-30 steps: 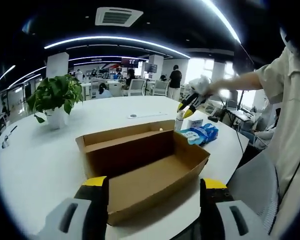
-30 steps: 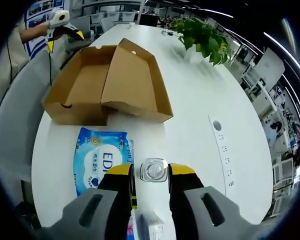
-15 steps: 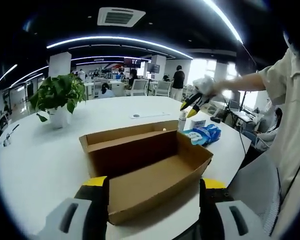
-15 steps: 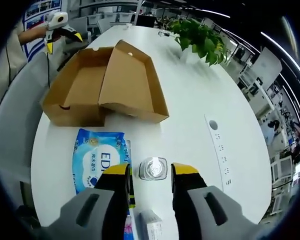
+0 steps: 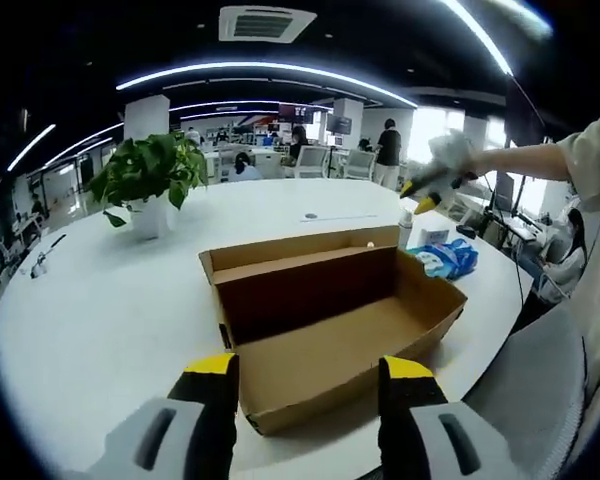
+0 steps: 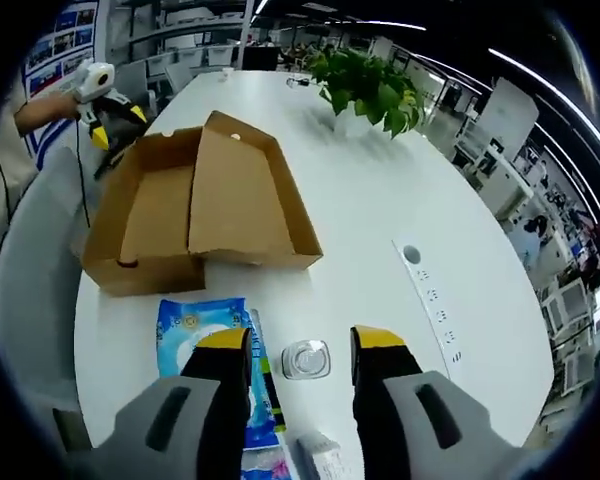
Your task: Operate the shoe box by opening the lid, removing the specified soft item, and placing it in the target area until the item is outside and the box remains undamaged.
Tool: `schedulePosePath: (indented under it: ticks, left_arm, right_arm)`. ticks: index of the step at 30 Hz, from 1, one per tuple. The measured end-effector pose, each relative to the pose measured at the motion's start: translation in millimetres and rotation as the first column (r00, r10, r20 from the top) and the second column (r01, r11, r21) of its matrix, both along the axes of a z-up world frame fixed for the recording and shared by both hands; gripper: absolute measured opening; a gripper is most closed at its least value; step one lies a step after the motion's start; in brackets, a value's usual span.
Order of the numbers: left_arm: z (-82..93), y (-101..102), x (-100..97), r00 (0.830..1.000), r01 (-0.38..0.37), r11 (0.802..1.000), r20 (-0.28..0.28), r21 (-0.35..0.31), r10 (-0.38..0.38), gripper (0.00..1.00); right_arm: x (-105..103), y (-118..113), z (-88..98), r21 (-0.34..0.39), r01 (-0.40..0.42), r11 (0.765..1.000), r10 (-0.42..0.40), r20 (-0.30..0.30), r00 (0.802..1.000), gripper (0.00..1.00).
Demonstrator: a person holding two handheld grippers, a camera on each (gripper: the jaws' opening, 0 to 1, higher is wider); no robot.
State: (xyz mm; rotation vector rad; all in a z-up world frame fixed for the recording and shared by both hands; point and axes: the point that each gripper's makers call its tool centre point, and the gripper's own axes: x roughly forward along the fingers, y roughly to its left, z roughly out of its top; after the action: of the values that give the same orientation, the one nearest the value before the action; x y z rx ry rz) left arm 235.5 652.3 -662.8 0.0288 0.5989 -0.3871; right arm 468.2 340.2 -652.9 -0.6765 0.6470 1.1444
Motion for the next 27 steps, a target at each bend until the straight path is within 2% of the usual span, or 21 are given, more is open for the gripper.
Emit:
schedulePosePath:
  ticks: [5, 8, 11, 13, 16, 19, 20, 21, 27]
  left_arm:
    - [-9.6, 14.6, 1.4, 0.996, -0.086, 0.996, -0.034, -0.006, 0.086, 0.43]
    - [-17.7, 23.6, 0.8, 0.990, -0.123, 0.992, -0.058, 0.030, 0.125, 0.36]
    - [-23.4, 31.5, 1.2, 0.982, -0.174, 0.984, -0.075, 0.030, 0.176, 0.32]
    - [-27.1, 38.7, 0.9, 0.970, -0.224, 0.974, -0.092, 0.027, 0.225, 0.29]
    - [-30.1, 45.2, 2.6, 0.958, -0.267, 0.963, -0.101, 0.015, 0.267, 0.27]
    - [-34.1, 49.1, 4.4, 0.946, -0.301, 0.954, -0.120, 0.013, 0.300, 0.24]
    - [-35.0, 49.6, 4.9, 0.944, -0.307, 0.952, -0.124, 0.014, 0.306, 0.23]
    - [-36.0, 50.2, 5.7, 0.939, -0.319, 0.948, -0.130, 0.019, 0.319, 0.22]
    - [-41.4, 50.1, 12.0, 0.918, -0.363, 0.931, -0.155, 0.036, 0.364, 0.16]
  right_arm:
    - [-1.1, 10.7, 0.6, 0.026, 0.055, 0.998, -0.055, -0.021, 0.998, 0.35]
    - [-0.5, 21.1, 0.2, 0.044, 0.083, 0.996, -0.083, -0.015, 0.996, 0.33]
    - [0.4, 27.8, -2.3, 0.049, 0.135, 0.990, -0.134, -0.032, 0.990, 0.31]
    - [-0.8, 35.7, -2.5, 0.063, 0.155, 0.986, -0.152, -0.044, 0.987, 0.29]
    - [-6.6, 51.3, -1.9, 0.104, 0.204, 0.973, -0.193, -0.105, 0.976, 0.29]
    - [-3.7, 62.9, -4.3, 0.118, 0.256, 0.959, -0.241, -0.125, 0.962, 0.28]
    - [-2.8, 65.0, -5.2, 0.122, 0.275, 0.954, -0.259, -0.135, 0.956, 0.28]
    - [-1.5, 67.8, -7.0, 0.130, 0.319, 0.939, -0.297, -0.161, 0.941, 0.27]
    - [4.8, 72.0, -21.4, 0.096, 0.378, 0.921, -0.362, -0.151, 0.920, 0.24]
